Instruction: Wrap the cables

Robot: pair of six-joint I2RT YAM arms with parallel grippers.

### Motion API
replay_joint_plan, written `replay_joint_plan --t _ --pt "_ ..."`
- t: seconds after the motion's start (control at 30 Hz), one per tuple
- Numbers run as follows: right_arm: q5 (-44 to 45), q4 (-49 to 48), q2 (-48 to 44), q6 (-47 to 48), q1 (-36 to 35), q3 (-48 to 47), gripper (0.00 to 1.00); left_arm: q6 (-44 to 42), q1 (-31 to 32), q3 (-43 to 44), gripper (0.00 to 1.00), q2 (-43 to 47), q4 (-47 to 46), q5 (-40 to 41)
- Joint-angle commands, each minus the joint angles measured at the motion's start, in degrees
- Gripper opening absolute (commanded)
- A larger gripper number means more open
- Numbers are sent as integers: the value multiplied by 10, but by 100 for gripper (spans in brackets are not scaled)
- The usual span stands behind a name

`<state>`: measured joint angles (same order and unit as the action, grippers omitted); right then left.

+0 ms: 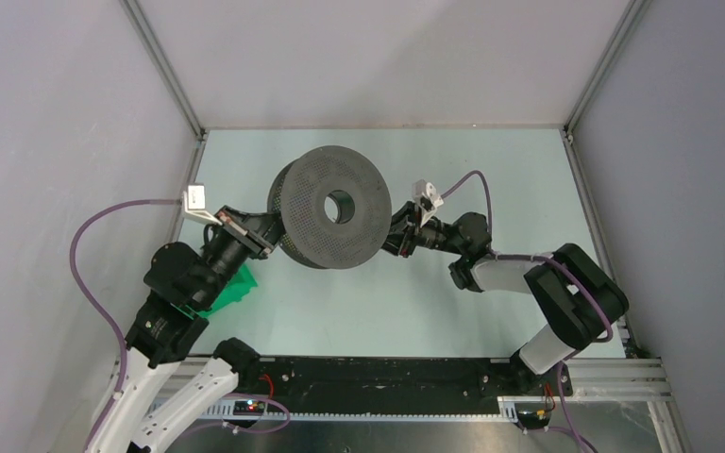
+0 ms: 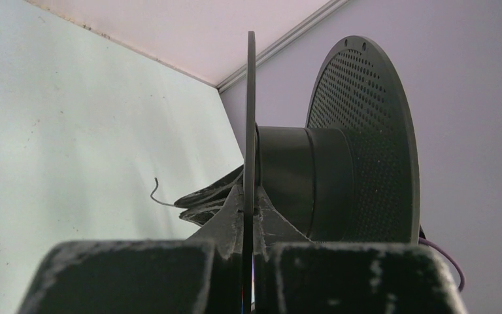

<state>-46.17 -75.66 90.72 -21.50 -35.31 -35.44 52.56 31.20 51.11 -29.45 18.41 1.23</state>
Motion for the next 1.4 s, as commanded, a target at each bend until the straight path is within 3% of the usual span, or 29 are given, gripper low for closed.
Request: replay_joint_plan --t 0.0,0.03,0.07,0.33,0.57,0.83,1.0,1.37 --pt "7 -38 5 -30 3 -17 14 22 -4 20 0 9 -74 -3" --pt "2 -37 0 -45 3 -16 3 20 -4 19 0 9 -75 2" --pt "-5 -37 -3 -55 4 -13 0 16 -4 19 0 9 -75 4" --pt "-71 -21 -91 -163 -24 19 0 -27 -4 25 0 -5 -81 30" --pt "-65 89 -151 -110 -75 27 0 -40 -4 4 0 0 -112 36" --pt "-57 141 -193 -100 -95 27 0 -57 -4 1 0 2 -131 28" --pt "-44 85 -196 -148 -114 24 0 -52 -4 -22 0 11 -160 30" --pt "112 -20 -111 -293 -138 -30 0 12 -4 -71 0 13 -237 18"
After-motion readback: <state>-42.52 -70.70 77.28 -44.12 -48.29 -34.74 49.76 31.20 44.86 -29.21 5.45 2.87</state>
